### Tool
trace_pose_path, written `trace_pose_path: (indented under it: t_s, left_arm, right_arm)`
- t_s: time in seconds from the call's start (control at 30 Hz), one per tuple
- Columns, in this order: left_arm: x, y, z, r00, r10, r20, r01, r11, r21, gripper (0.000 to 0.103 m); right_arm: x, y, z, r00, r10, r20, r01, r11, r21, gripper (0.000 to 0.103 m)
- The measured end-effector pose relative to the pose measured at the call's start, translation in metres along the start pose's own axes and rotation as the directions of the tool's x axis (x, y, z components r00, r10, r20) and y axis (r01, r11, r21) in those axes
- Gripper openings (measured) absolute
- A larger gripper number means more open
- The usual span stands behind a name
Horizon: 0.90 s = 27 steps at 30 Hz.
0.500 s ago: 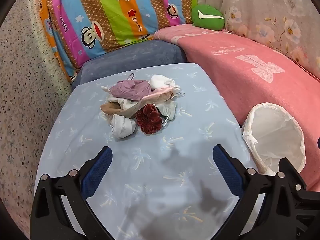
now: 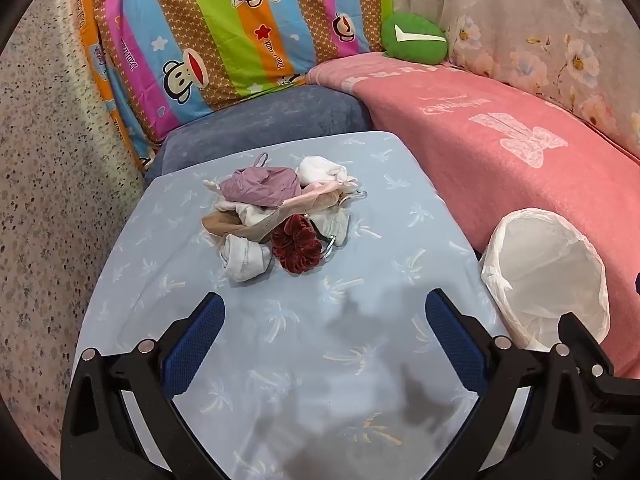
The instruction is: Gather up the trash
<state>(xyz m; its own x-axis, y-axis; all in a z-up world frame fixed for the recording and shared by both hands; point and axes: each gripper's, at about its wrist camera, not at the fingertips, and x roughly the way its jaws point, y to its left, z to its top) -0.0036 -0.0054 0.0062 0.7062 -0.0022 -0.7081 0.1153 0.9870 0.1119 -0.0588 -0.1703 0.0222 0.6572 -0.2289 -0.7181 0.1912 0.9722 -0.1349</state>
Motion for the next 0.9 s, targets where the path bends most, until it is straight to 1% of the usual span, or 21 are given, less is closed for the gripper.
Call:
trace_pose_path:
  t_s: [0.9]
  left_arm:
    - [-0.0049, -0.0032, 0.0006, 1.0, 0.008, 0.015, -0.008, 1.0, 0.005, 0.096]
  right_arm:
    - [-0.0036, -0.0033, -0.0003, 1.0, -0.013, 0.007, 0.013, 1.0, 0.017, 0.097]
